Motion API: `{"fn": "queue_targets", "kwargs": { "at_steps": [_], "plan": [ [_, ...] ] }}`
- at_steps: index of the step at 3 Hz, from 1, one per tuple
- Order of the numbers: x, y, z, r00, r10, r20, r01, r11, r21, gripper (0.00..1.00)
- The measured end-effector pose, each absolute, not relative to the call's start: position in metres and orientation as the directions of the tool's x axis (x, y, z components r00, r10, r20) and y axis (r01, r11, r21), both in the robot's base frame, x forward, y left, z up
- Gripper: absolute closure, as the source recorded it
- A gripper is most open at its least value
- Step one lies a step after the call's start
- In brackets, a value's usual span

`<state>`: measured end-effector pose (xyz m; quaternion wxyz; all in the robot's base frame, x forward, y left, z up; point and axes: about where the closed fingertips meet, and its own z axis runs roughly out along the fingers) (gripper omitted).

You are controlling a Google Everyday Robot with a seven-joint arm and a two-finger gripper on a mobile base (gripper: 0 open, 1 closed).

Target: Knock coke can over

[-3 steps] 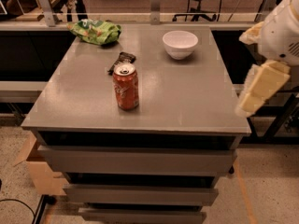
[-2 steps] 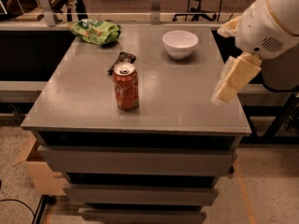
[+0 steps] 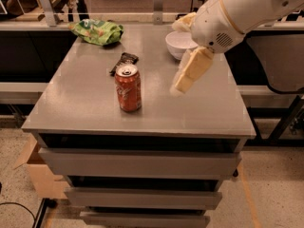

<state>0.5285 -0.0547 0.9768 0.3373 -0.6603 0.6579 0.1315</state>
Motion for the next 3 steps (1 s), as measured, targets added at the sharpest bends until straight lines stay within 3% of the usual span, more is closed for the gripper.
{"fn": "queue_targets", "kwargs": {
  "at_steps": [3],
  "plan": [
    [0.525, 0.029, 0.954, 0.117, -0.634, -0.764, -0.991, -0.021, -0.134, 0.0]
  ]
}}
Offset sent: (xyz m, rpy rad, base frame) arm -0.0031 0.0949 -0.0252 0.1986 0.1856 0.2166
